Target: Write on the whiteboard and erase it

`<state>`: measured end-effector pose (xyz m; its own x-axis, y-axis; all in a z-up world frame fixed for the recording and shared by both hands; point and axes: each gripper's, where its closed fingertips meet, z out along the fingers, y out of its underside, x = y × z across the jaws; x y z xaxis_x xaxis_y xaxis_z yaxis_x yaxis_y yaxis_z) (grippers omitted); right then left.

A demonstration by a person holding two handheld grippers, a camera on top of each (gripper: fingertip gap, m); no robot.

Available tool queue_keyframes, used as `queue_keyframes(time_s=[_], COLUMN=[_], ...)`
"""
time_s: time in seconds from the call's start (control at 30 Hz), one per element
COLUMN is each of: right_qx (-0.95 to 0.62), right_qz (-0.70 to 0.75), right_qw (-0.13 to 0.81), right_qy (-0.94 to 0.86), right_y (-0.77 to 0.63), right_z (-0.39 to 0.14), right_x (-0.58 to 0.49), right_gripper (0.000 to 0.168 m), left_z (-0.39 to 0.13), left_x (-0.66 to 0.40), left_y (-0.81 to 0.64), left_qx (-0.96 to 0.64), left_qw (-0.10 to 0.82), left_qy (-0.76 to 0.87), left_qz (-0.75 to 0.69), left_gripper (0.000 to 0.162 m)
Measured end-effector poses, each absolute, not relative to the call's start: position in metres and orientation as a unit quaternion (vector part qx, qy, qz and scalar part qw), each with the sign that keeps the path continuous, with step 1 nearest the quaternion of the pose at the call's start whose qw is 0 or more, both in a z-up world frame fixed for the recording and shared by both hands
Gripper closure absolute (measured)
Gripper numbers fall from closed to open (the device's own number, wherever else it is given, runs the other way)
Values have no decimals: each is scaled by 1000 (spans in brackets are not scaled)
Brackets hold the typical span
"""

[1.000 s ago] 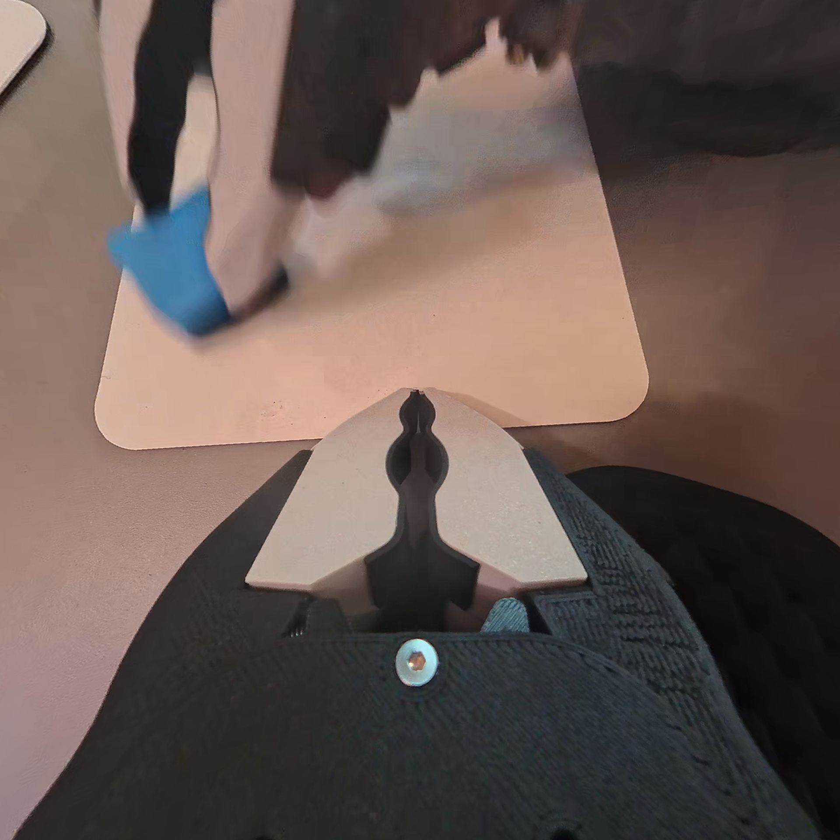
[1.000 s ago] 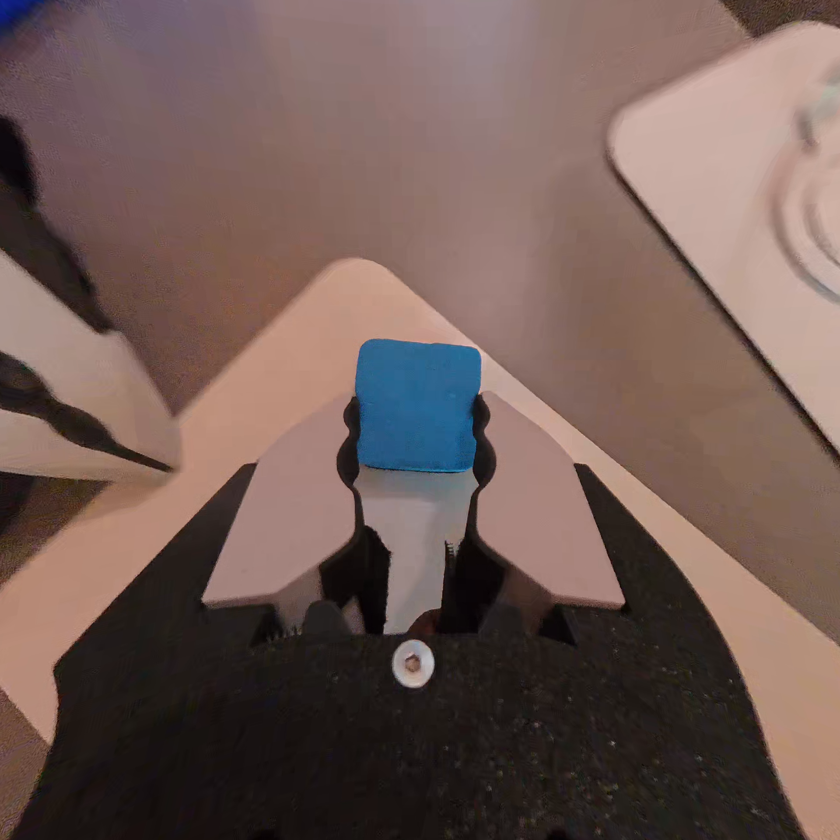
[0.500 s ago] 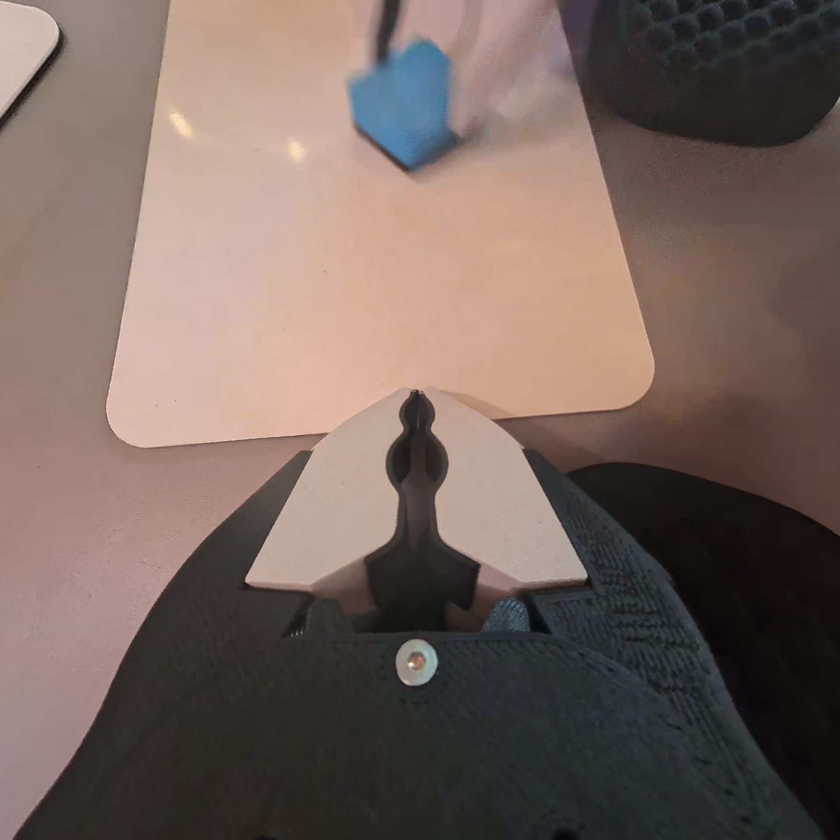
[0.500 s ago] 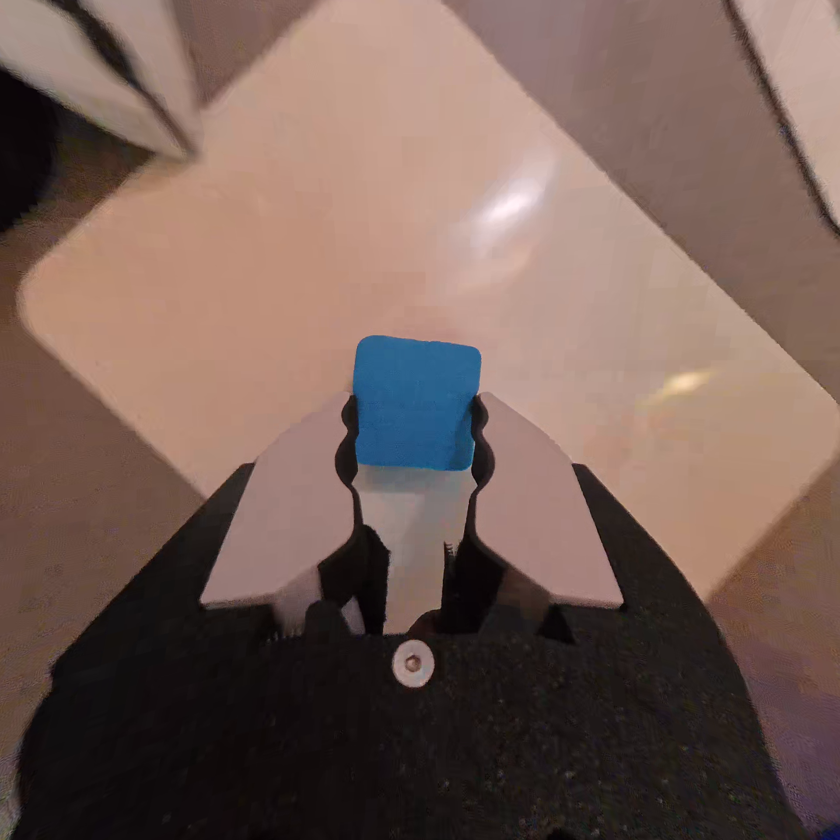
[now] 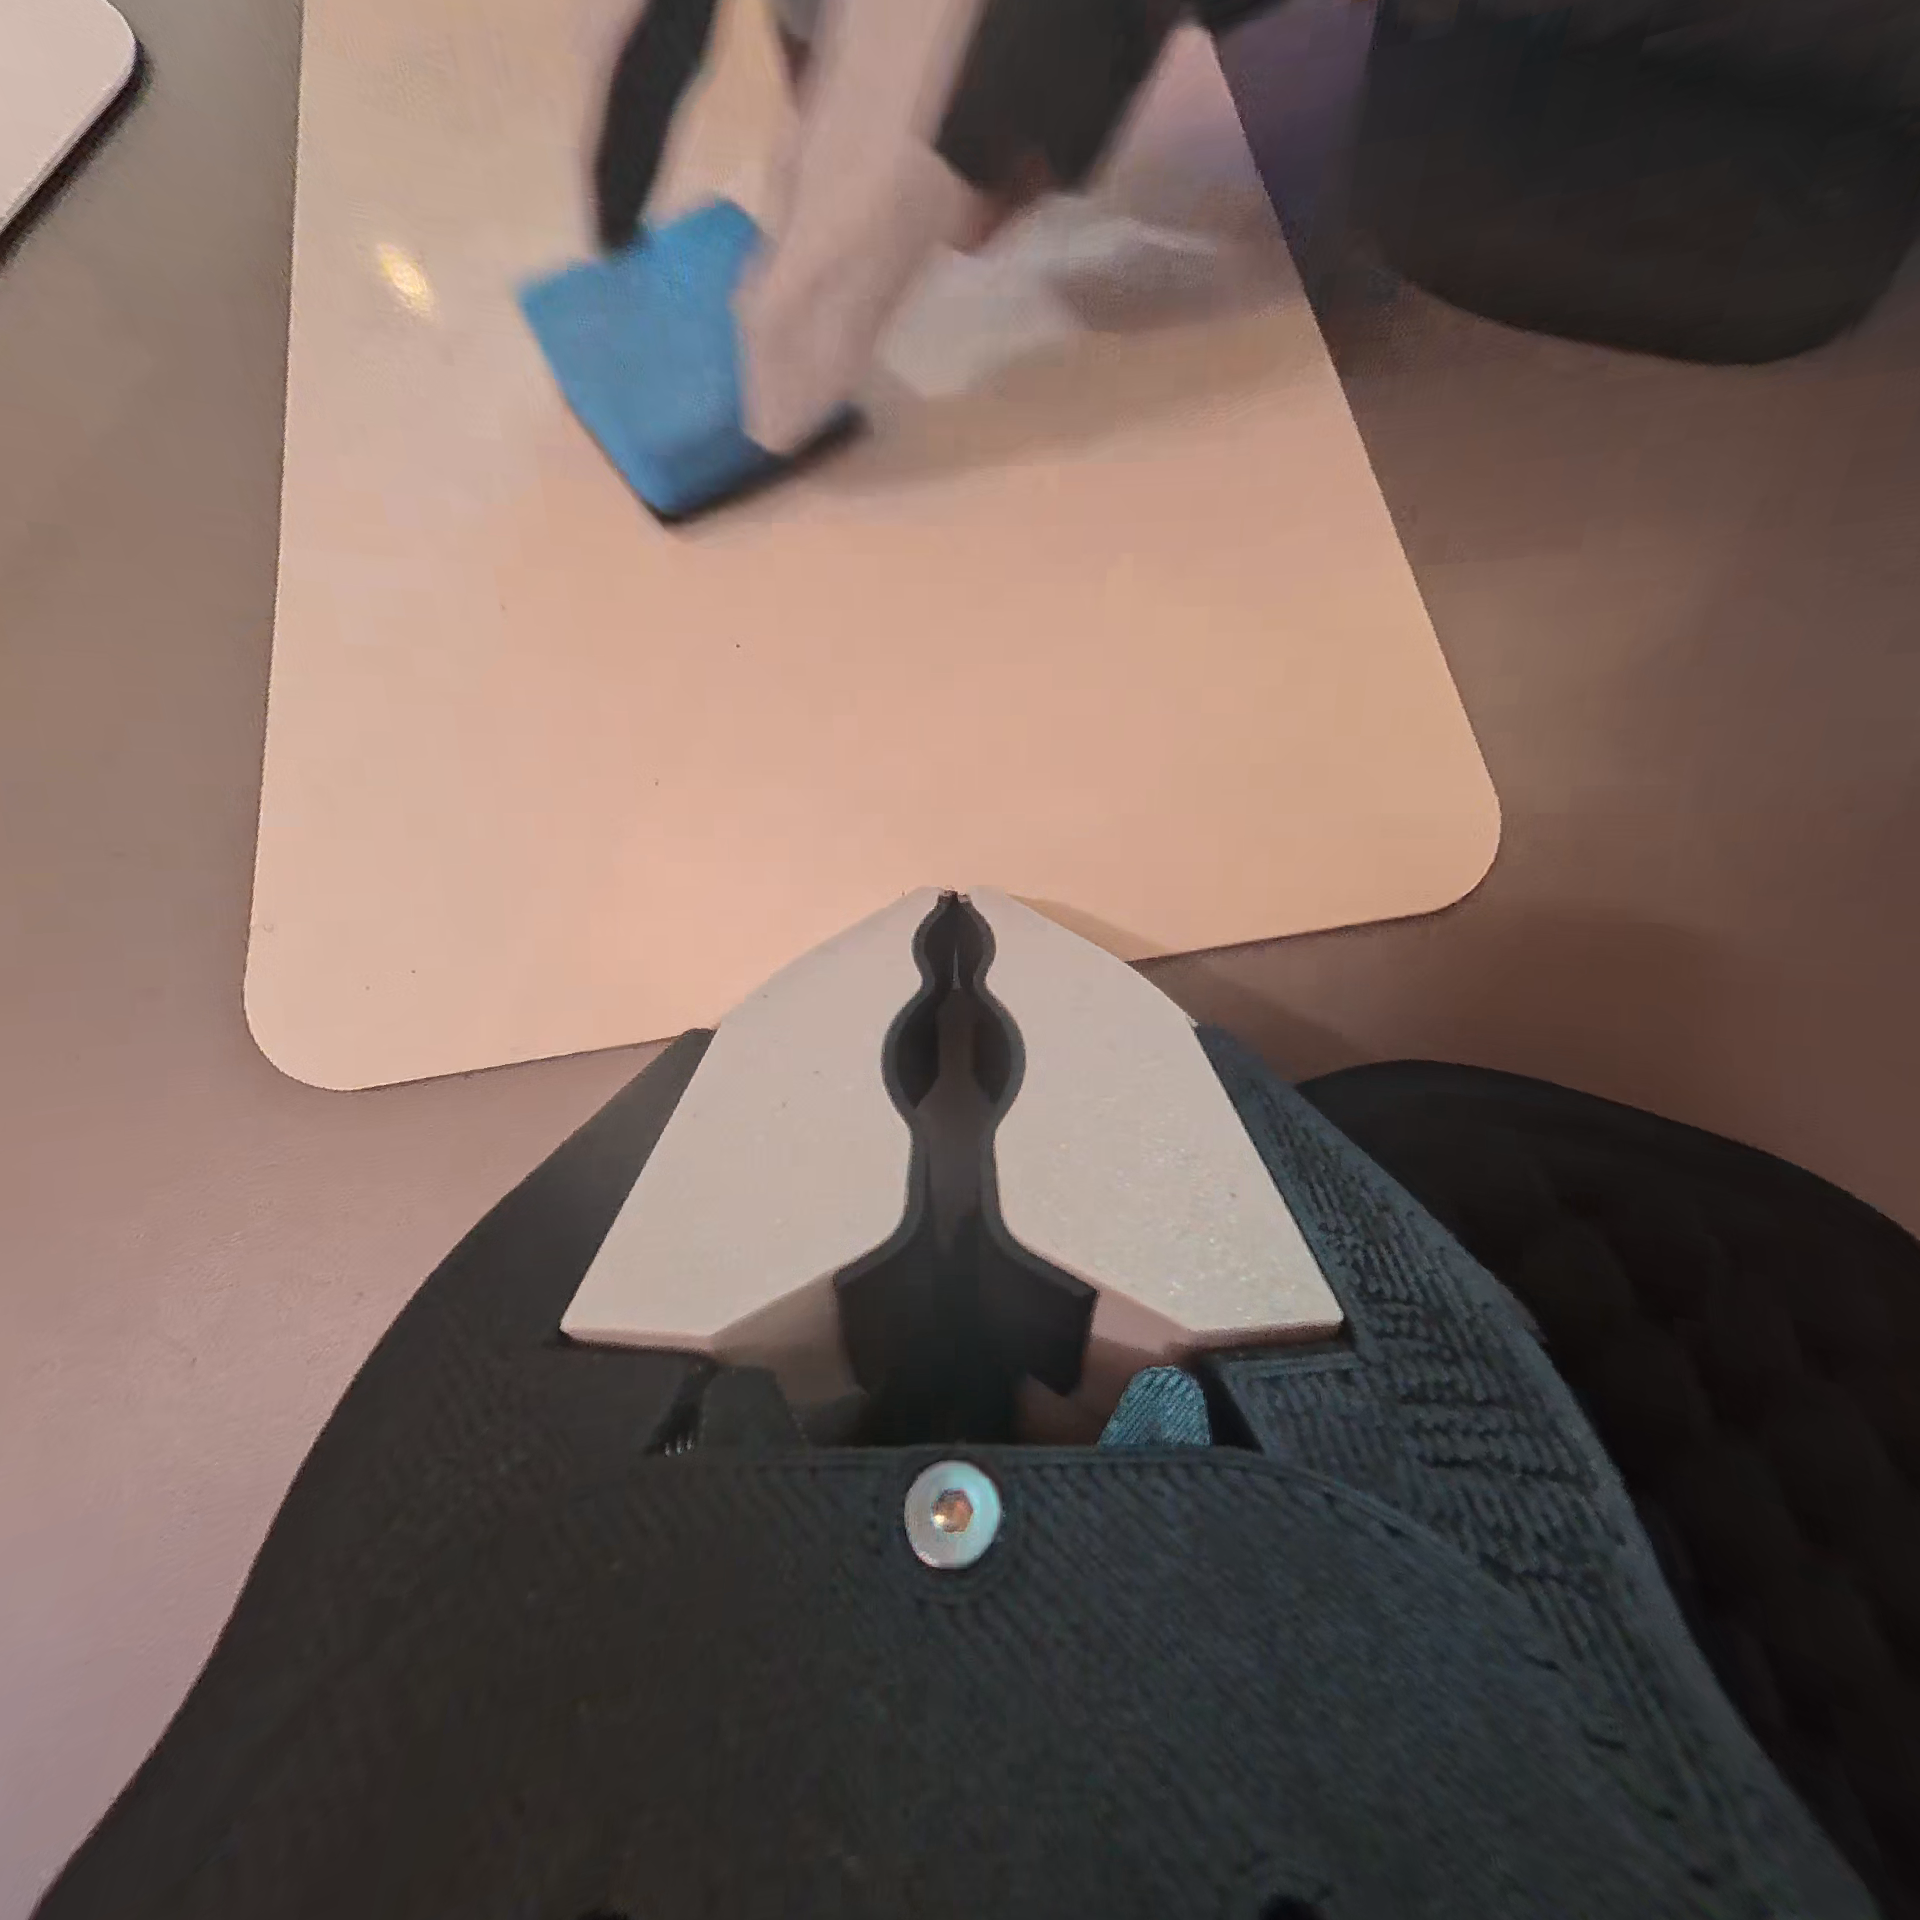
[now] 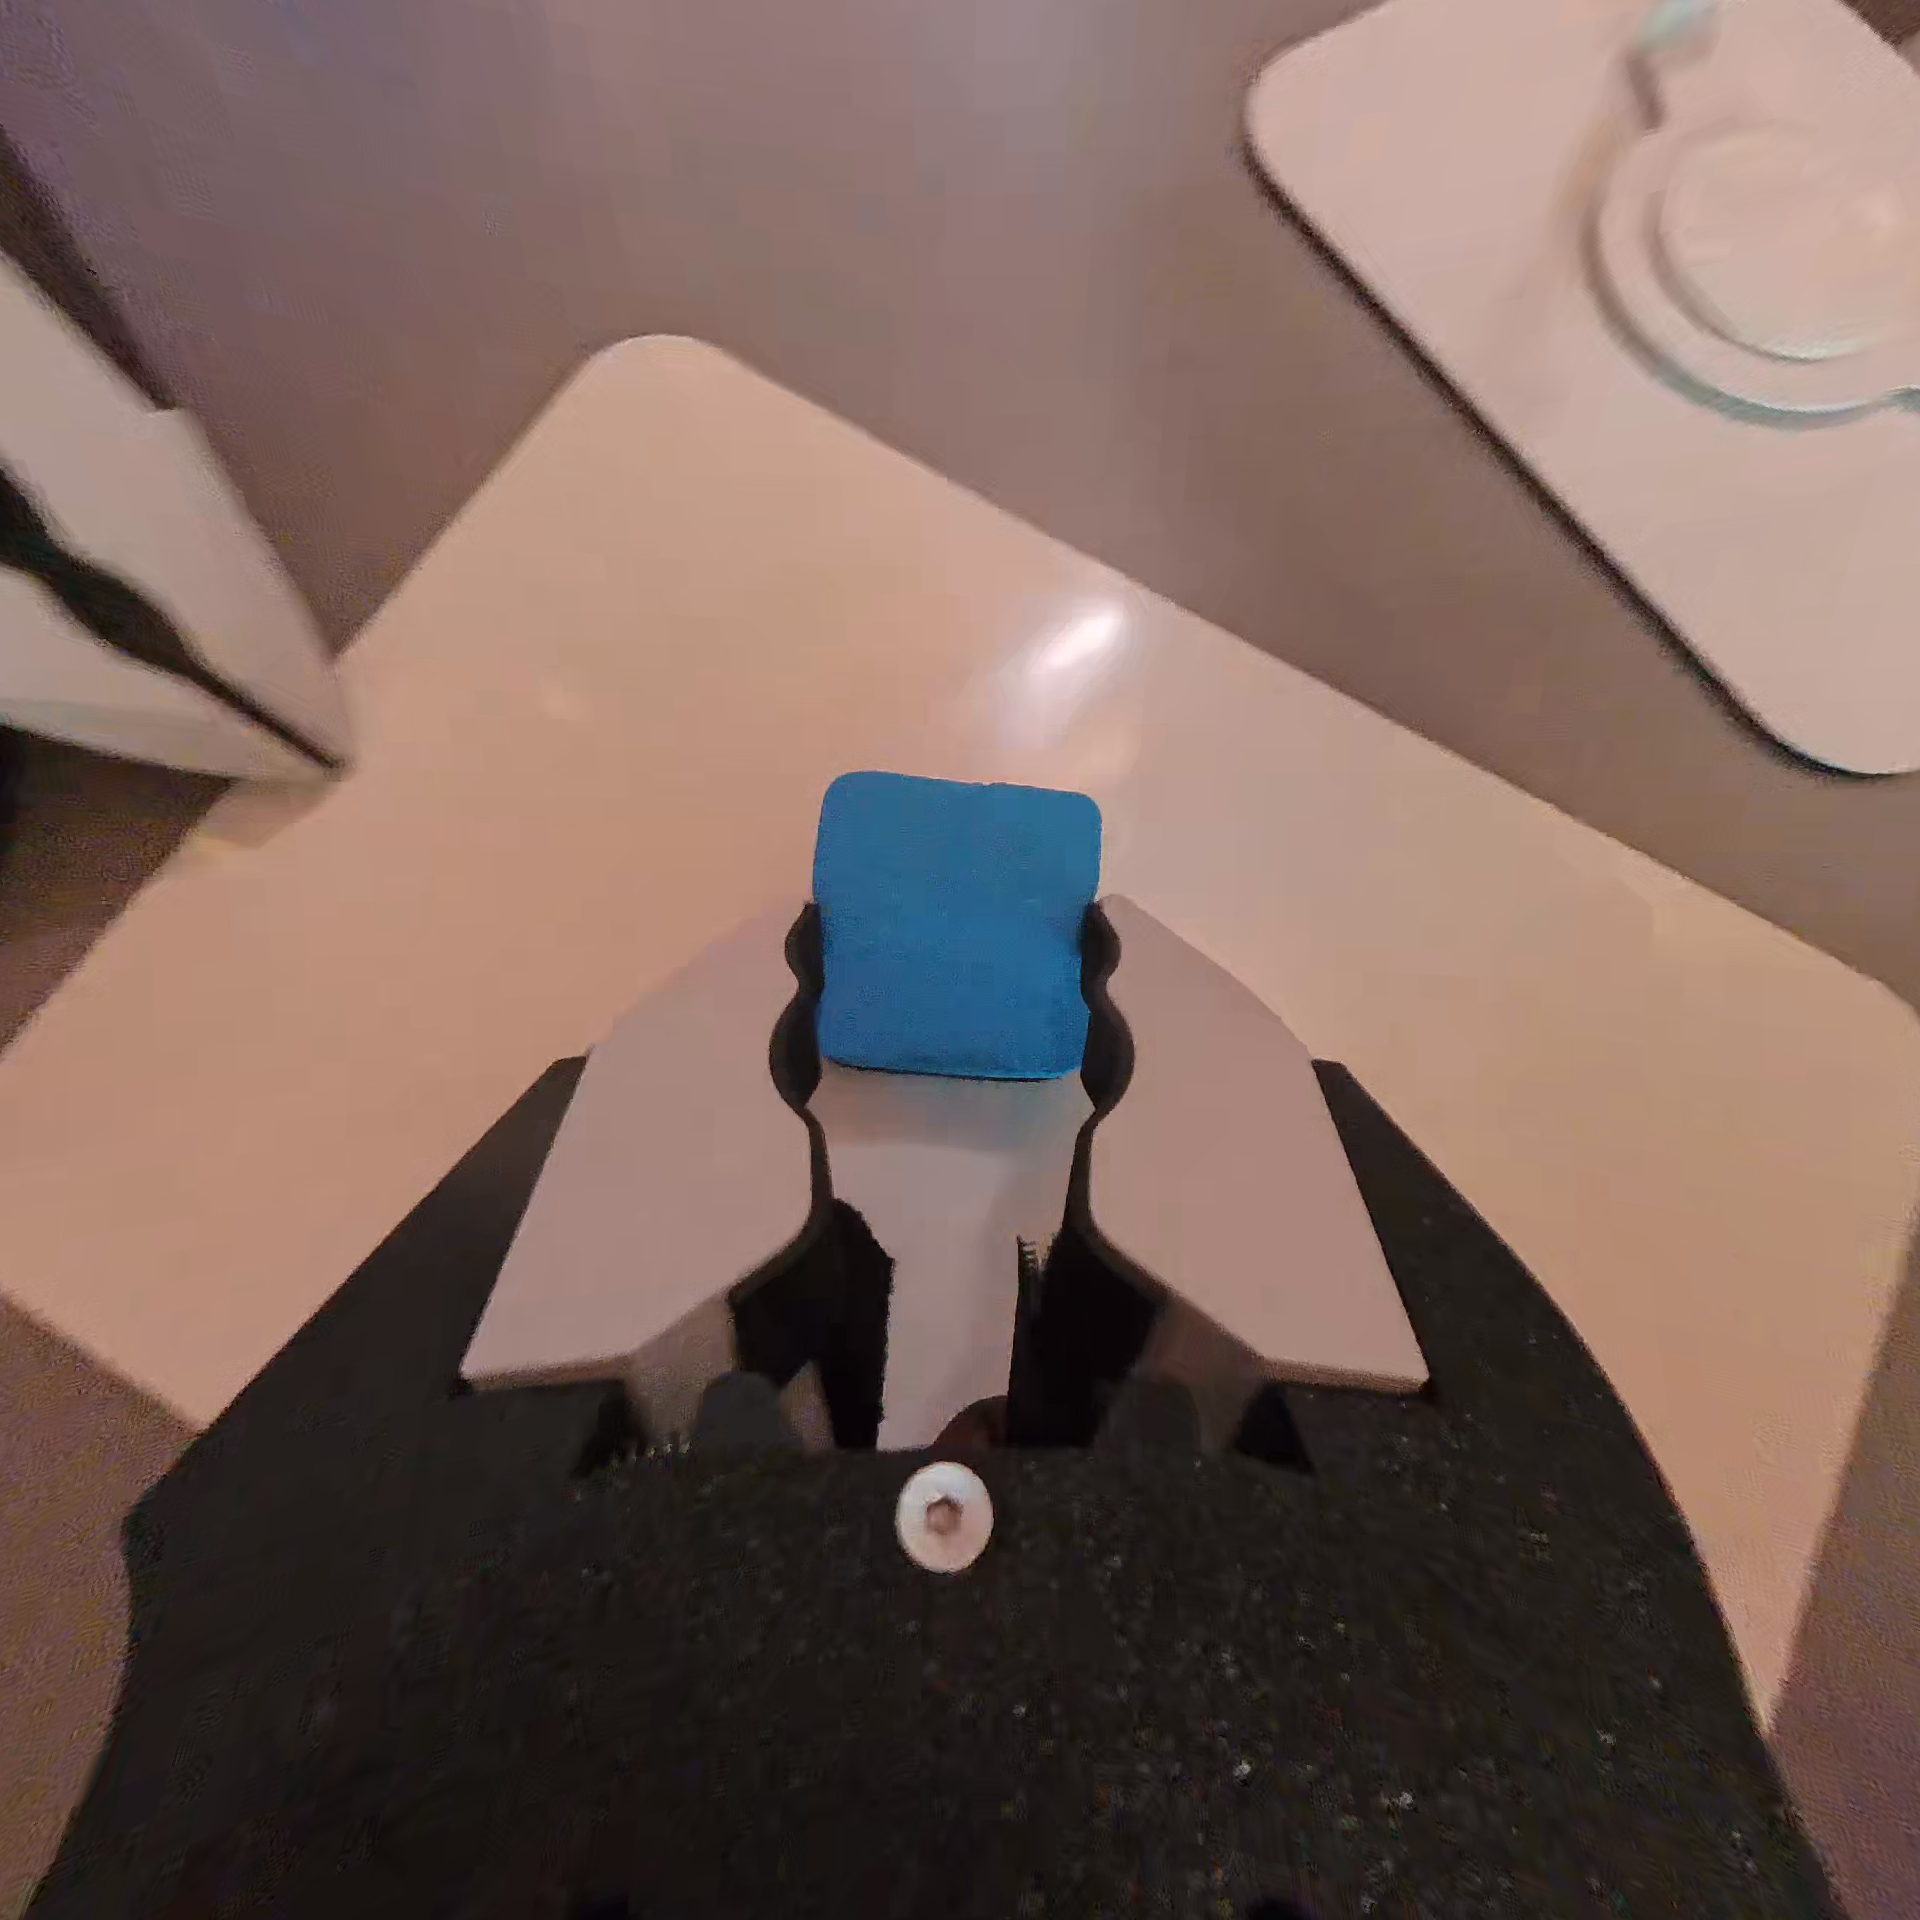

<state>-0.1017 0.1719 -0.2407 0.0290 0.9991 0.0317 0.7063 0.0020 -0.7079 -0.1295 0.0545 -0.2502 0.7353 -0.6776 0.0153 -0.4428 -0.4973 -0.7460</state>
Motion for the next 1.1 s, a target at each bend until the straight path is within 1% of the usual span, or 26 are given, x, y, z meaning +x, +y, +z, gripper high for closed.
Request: queue_keyframes(time_s=[0.17,0.33,0.43,0.47,0.53,0.57,0.6,0.67,0.7,0.8,0.87,1.0,1.1], right_qx=[-634,-640,-621,-618,-610,-604,-601,-624,-646,-709,-716,-746,-766], right_qz=[267,271,282,319,436,471,475,406,357,237,196,180,152], right_qw=[265,251,227,259,366,420,479,580,609,627,647,612,583], right_qy=[-675,-674,-695,-671,-551,-486,-429,-331,-292,-220,-173,-190,-224], right_y=[92,58,36,37,56,72,90,125,138,151,158,181,205], right_z=[-240,-240,-233,-215,-147,-114,-89,-66,-66,-83,-85,-102,-114], right_x=[-69,-45,-29,-28,-9,16,49,128,166,253,287,288,277], right_gripper=[120,120,120,120,120,120,120,119,119,119,119,119,119], left_z=[-250,-250,-250,-250,-250,-249,-249,-248,-248,-240,-228,-210,-198], left_x=[-129,-131,-132,-132,-132,-132,-132,-133,-135,-136,-135,-140,-144], left_y=[55,56,57,57,57,58,59,61,63,68,72,78,80], left_qx=[-850,-851,-851,-849,-846,-845,-845,-845,-845,-833,-815,-793,-772], left_qw=[381,384,386,389,394,396,399,403,406,436,473,524,561], left_qy=[336,333,332,335,339,339,337,335,332,325,321,288,278], left_qz=[-139,-129,-126,-124,-122,-119,-115,-109,-105,-95,-100,-117,-108], left_gripper=[161,161,161,161,161,161,158,155,153,150,148,134,114])
